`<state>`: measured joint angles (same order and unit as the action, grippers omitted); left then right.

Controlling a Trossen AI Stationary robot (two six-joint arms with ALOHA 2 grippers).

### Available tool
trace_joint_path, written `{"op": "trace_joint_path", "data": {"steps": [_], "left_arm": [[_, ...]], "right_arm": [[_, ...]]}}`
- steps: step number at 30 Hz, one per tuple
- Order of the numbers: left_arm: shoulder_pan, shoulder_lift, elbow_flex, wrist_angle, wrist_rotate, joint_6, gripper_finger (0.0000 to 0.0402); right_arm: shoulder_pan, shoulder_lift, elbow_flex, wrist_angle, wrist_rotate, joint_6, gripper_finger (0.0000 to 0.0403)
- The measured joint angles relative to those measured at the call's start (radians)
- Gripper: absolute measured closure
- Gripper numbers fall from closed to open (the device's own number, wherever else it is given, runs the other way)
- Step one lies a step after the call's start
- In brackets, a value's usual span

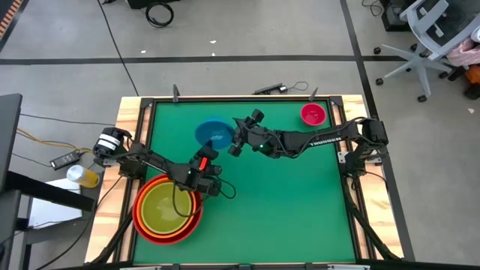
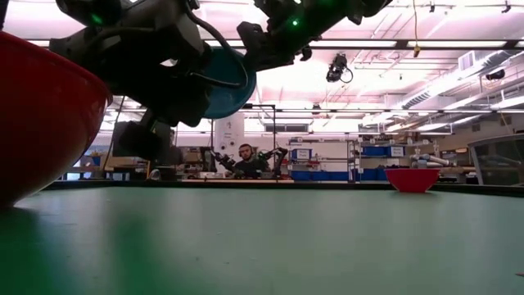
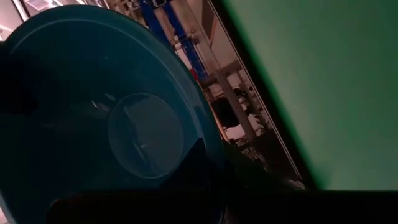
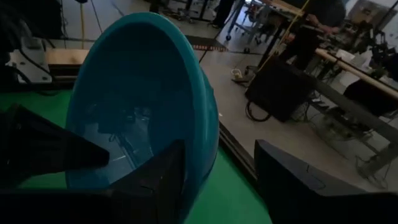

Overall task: Nest bowls inside each other
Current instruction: Stack the blue bowl on top of the green bowl

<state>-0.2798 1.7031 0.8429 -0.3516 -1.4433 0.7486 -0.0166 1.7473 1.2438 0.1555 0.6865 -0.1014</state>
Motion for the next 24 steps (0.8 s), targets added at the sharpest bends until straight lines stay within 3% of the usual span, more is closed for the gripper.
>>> {"op": "trace_joint_path", "data": {"steps": [6, 13, 19, 24], "left_arm": [[0.001, 0.0, 0.0, 0.038, 0.009, 0.008, 0.0386], [-0.003, 0.0, 0.001, 0.077, 0.025, -0.06, 0.0383], [-0.013, -0.035, 0.003, 0.114, 0.092, -0.39, 0.0338], [-0.036, -0.101, -0.001, 0.245, 0.103, -0.448, 0.0275]], "right_arm": [[-0.018, 0.0, 0.0, -0.022, -0.013, 0.058, 0.0258], [-0.02, 0.001, 0.002, -0.018, -0.011, 0.072, 0.0376], [-0.013, 0.001, 0.001, -0.002, 0.099, 0.05, 0.0369], [-0.024, 0.001, 0.001, 0.047, 0.072, 0.001, 0.0378]]}}
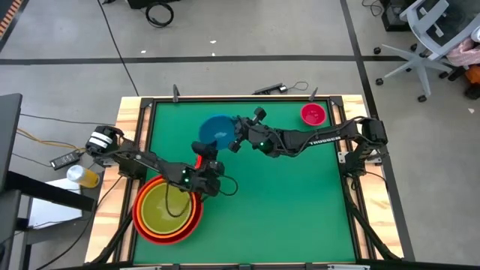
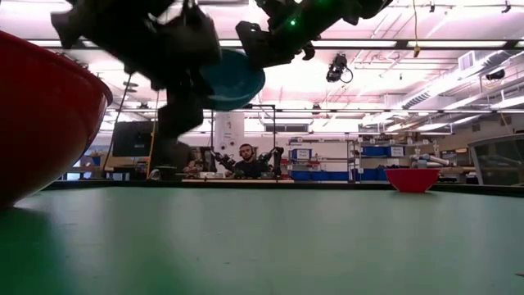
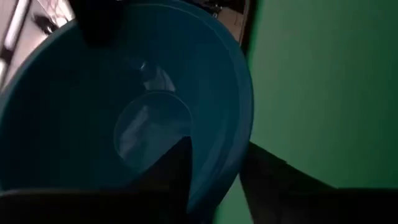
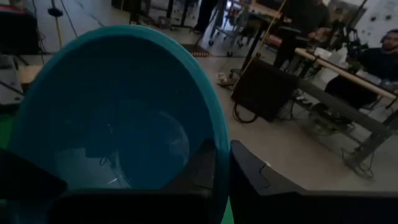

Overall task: Nest bowls inside each other
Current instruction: Stack the blue bowl on top of the green bowl

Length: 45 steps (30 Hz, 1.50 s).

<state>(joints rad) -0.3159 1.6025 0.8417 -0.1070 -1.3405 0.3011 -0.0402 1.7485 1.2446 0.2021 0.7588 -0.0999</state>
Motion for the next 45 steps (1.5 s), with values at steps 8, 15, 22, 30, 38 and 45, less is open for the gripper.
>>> {"op": "trace_joint_path", "data": {"steps": [8, 15, 22, 30, 38, 45], "left_arm": [[-0.021, -0.129, -0.002, 0.036, 0.017, -0.05, 0.0183], [-0.06, -0.208, -0.001, 0.129, -0.008, -0.102, 0.0145], [-0.04, -0.27, 0.0, 0.138, -0.053, -0.164, 0.0143], [0.007, -0.317, 0.001, 0.142, -0.061, -0.236, 0.0143], [0.036, -0.317, 0.0, 0.14, 0.005, -0.212, 0.0248], [0.041, -0.321, 0.002, 0.142, 0.05, -0.191, 0.0389]], "right_arm": [[0.029, -0.002, 0.002, 0.064, 0.076, -0.053, 0.0378], [0.039, 0.001, -0.002, 0.143, 0.2, -0.15, 0.0381], [0.054, 0.002, -0.003, 0.154, 0.178, -0.171, 0.0376], [0.126, 0.002, -0.002, 0.163, 0.197, -0.205, 0.0377], [0.184, 0.002, -0.002, 0.163, 0.213, -0.21, 0.0375], [0.223, 0.0, -0.002, 0.15, 0.275, -0.199, 0.0325]]}}
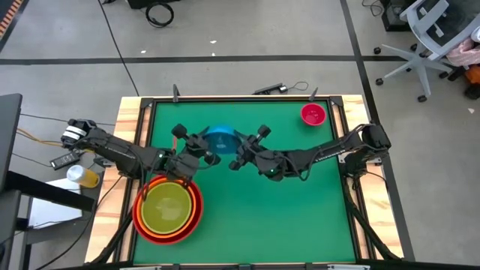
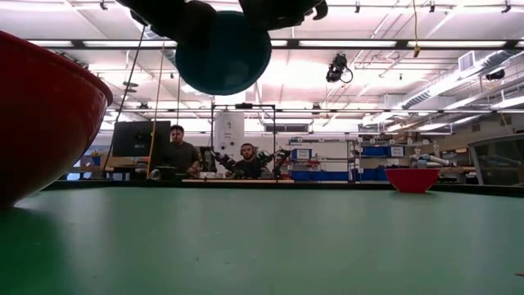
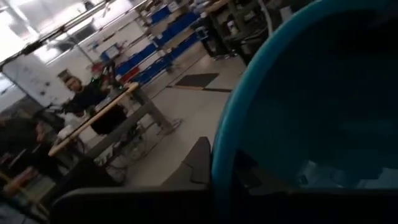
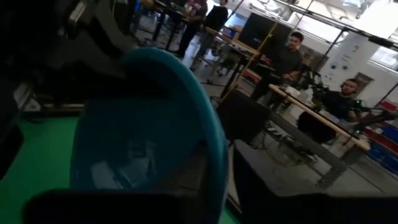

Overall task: Nest bowls inside each other
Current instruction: Stack the blue bowl on top of the green bowl

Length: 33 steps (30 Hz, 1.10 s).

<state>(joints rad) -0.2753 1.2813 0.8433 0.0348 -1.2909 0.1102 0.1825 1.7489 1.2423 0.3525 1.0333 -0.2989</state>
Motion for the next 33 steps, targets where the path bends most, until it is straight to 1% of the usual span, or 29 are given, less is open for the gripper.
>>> {"op": "trace_joint_path", "data": {"steps": [4, 7, 10, 11, 12, 13, 15, 16, 17, 19, 22, 24, 26, 29, 31, 33], "left_arm": [[0.003, -0.024, 0.0, -0.033, 0.042, 0.004, 0.0396], [0.0, -0.06, 0.002, -0.073, 0.14, -0.049, 0.0397], [0.002, -0.099, 0.003, -0.171, 0.245, -0.125, 0.0398], [0.007, -0.113, 0.003, -0.234, 0.283, -0.144, 0.0398], [0.014, -0.132, 0.003, -0.327, 0.355, -0.175, 0.0399], [0.02, -0.149, 0.01, -0.44, 0.436, -0.228, 0.0399], [0.021, -0.162, 0.053, -0.655, 0.571, -0.388, 0.04], [0.023, -0.177, 0.073, -0.758, 0.618, -0.464, 0.04], [0.018, -0.189, 0.088, -0.878, 0.657, -0.532, 0.04], [0.008, -0.204, 0.121, -1.059, 0.734, -0.653, 0.04], [-0.023, -0.221, 0.165, -1.229, 0.876, -0.751, 0.04], [-0.045, -0.237, 0.203, -1.31, 0.984, -0.769, 0.04], [-0.068, -0.242, 0.255, -1.316, 1.022, -0.772, 0.0399], [-0.095, -0.25, 0.326, -1.334, 1.007, -0.779, 0.0398], [-0.115, -0.25, 0.361, -1.316, 1.009, -0.799, 0.0398], [-0.141, -0.25, 0.361, -1.3, 1.072, -0.812, 0.0398]], "right_arm": [[0.031, -0.012, 0.0, -0.044, 0.05, -0.006, 0.0269], [0.079, -0.032, 0.002, -0.064, 0.091, 0.005, 0.0229], [0.123, -0.042, 0.002, -0.056, 0.113, -0.002, 0.0198], [0.136, -0.048, 0.001, -0.062, 0.143, -0.005, 0.019], [0.147, -0.061, 0.0, -0.062, 0.186, 0.0, 0.0185], [0.155, -0.079, 0.003, -0.06, 0.204, 0.01, 0.018], [0.17, -0.108, 0.006, -0.106, 0.242, 0.044, 0.0177], [0.173, -0.121, 0.005, -0.158, 0.244, 0.079, 0.0176], [0.175, -0.134, 0.003, -0.222, 0.228, 0.124, 0.0177], [0.173, -0.173, 0.001, -0.373, 0.142, 0.257, 0.0179], [0.125, -0.23, 0.005, -0.551, -0.069, 0.468, 0.0185], [0.082, -0.23, 0.004, -0.651, -0.171, 0.561, 0.0188], [0.05, -0.212, 0.0, -0.737, -0.207, 0.625, 0.019], [0.017, -0.184, 0.001, -0.797, -0.208, 0.693, 0.019], [-0.005, -0.156, 0.002, -0.807, -0.216, 0.703, 0.019], [-0.021, -0.129, 0.001, -0.826, -0.241, 0.7, 0.019]]}}
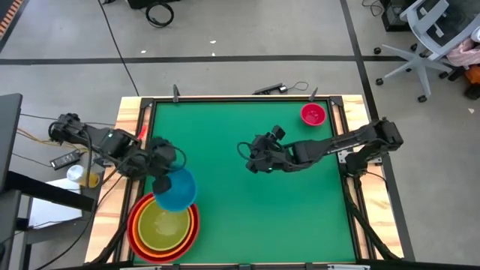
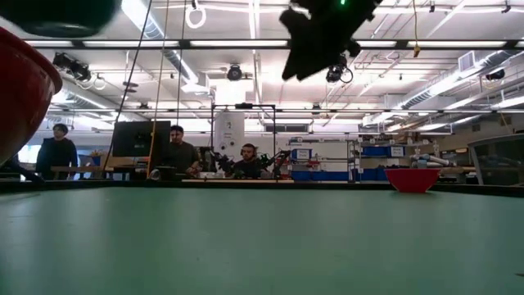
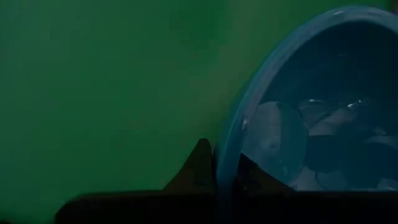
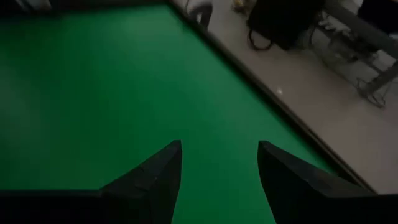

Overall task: Nest bowls inside each other
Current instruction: Stack the blue bowl on top of the green bowl

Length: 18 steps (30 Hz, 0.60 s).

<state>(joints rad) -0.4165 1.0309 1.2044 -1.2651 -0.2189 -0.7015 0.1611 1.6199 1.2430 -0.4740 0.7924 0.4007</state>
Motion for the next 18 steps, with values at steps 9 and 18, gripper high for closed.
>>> {"op": "trace_joint_path", "data": {"steps": [9, 18], "left_arm": [[-0.189, 0.016, -0.296, 0.237, 0.292, -0.23, 0.0396], [-0.226, 0.016, -0.532, 0.465, 0.34, -0.397, 0.0364]], "right_arm": [[-0.031, -0.057, -0.079, -0.059, -0.091, 0.02, 0.019], [-0.067, -0.159, -0.169, -0.105, -0.191, 0.053, 0.019]]}}
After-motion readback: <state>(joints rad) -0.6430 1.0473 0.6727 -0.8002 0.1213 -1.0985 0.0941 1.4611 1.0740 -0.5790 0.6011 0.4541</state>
